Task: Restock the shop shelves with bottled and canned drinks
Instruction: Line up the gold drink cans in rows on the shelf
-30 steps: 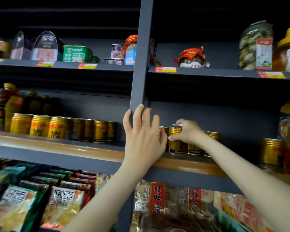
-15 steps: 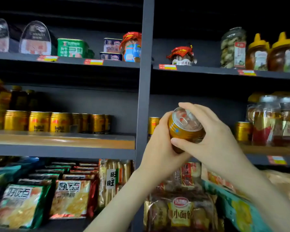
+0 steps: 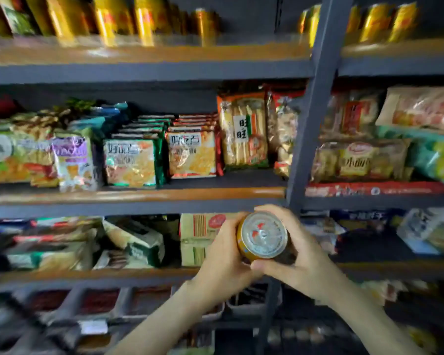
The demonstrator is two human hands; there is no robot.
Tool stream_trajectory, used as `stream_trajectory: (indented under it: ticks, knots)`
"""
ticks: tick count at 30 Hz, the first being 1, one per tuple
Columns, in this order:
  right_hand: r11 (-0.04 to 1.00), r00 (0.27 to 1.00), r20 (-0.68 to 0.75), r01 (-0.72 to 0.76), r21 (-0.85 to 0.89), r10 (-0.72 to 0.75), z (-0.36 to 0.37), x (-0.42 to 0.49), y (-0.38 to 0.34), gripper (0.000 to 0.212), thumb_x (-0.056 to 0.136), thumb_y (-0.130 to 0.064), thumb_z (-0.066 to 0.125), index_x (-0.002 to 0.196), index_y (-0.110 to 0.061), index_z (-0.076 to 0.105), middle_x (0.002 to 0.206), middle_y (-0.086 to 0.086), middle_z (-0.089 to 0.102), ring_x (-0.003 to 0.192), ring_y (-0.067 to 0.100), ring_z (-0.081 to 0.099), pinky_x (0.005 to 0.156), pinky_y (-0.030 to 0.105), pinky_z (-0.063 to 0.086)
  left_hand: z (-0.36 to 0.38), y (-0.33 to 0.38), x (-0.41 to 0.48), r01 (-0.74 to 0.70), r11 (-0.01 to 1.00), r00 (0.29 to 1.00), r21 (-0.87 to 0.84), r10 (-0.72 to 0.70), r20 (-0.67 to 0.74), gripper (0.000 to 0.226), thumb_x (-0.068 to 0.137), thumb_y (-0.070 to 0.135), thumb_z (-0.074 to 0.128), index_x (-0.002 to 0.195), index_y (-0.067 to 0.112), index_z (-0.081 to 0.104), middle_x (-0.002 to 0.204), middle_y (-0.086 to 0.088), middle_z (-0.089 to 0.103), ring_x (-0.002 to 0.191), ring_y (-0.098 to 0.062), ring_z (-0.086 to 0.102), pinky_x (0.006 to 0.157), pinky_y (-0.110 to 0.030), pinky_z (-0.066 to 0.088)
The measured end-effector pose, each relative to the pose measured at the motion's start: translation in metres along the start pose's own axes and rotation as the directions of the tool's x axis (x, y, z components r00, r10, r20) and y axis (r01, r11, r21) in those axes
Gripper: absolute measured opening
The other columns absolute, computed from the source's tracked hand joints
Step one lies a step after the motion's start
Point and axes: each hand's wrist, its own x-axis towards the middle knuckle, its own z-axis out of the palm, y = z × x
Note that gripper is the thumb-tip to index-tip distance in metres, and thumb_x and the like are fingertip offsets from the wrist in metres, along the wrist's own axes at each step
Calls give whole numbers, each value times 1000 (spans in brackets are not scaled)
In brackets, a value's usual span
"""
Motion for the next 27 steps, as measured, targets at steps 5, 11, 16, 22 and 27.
stream_trajectory:
  ticks: [5,11,16,22,27]
  knots:
    - [978,971,151,-197,63,186,46,-12,37,73,77,-40,77,134,-49,32,136,-33,39,128,-12,38,104,16,37,-15,-16,-56,319,947,940,-25,-312,139,79,69,29,77,130,40,28,125,8,56,115,-4,57,90,-25,50]
    - [955,920,327,-268,127,215,73,-16,70,79,77,-72,58,144,-59,18,152,-35,11,143,-7,14,112,19,29,-26,-12,-69,783,483,603,-393,-745,285,59,68,40,79,118,19,55,98,2,73,90,-12,70,77,-29,55]
    - [986,894,417,-163,-41,165,101,-23,85,98,77,-47,76,146,-51,6,158,-26,-1,146,-5,4,118,26,21,-30,-17,-77,697,-61,374,-715,-819,435,35,84,37,61,107,11,65,98,-10,72,86,-21,70,71,-34,57]
    - [986,971,180,-143,-89,157,136,-27,94,85,73,-24,81,136,-46,29,148,-16,36,133,-2,38,102,5,31,-37,-36,-89,587,-253,282,-769,-826,488,38,88,43,56,102,10,69,103,-12,70,87,-23,69,75,-33,56]
    - [925,937,126,-344,163,326,146,-22,87,69,65,-17,87,116,-36,44,107,-23,61,104,-9,56,88,8,41,-51,-49,-102,630,-327,217,-704,-796,565,56,84,52,54,120,10,59,120,-15,53,89,-24,60,74,-33,55]
